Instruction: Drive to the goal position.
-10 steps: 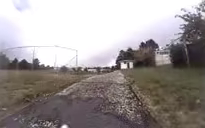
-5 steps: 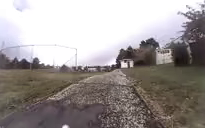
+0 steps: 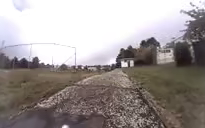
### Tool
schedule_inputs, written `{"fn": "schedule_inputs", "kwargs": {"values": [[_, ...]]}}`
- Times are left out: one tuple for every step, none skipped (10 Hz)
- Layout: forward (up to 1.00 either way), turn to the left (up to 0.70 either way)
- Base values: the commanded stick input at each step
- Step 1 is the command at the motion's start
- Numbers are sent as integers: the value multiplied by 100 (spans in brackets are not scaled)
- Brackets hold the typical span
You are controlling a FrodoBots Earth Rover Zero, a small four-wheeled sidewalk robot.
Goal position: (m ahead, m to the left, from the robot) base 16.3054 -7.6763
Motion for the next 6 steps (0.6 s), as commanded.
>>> {"fn": "schedule_inputs", "kwargs": {"values": [[70,0],[70,0],[70,-10],[70,-21],[70,-33],[70,-35]]}}
